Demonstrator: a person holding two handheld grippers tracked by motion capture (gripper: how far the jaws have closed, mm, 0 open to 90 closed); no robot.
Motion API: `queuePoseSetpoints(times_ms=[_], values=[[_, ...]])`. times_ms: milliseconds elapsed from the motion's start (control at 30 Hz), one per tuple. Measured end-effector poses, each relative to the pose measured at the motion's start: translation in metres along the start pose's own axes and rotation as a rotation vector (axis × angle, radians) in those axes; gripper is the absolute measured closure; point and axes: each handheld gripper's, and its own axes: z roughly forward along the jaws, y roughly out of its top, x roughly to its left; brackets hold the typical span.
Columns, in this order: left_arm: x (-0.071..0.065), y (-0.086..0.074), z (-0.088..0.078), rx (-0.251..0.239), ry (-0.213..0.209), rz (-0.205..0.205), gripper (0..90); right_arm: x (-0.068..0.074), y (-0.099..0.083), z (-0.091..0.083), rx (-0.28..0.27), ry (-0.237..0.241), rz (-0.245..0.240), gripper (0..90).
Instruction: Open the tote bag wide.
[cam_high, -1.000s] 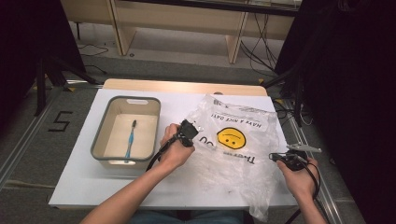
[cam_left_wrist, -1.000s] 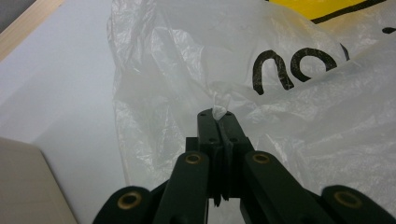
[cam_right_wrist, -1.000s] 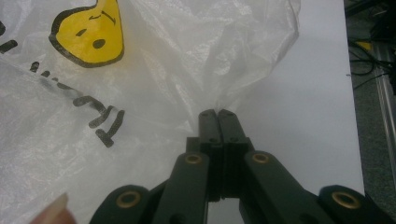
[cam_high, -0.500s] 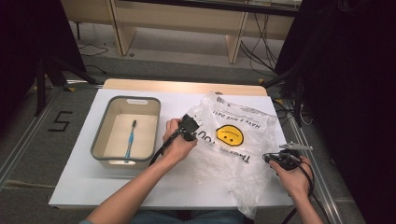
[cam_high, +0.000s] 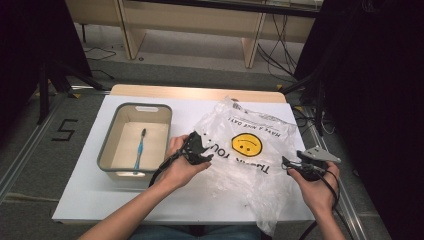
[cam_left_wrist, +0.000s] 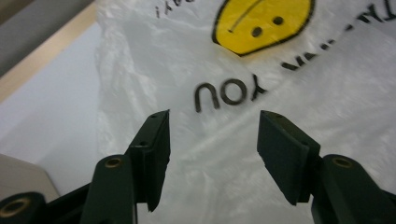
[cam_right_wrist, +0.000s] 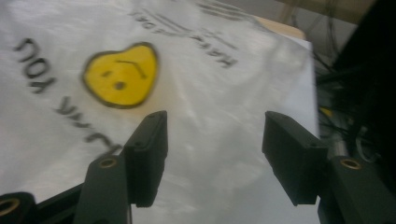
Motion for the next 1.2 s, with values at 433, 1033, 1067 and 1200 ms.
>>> queuePoseSetpoints(times_ms=[433,1033,1067,1200], values=[[-0.032,-0.045,-0.006,0.068,-0.188,0.037,50.7,0.067,0.015,0.037,0.107,0.382,-0.235,43.8],[-0.049,-0.055,0.017,0.115,-0.263,0.044,52.6,0.096,0.009,0.064,0.249,0.516,-0.372,37.6],[-0.049,-0.055,0.017,0.115,-0.263,0.044,61.0,0.096,0.009,0.064,0.249,0.516,-0.372,37.6],[-0.049,-0.055,0.017,0.115,-0.263,0.044,61.0,0.100,0.007,0.078,0.313,0.514,-0.337,76.5]])
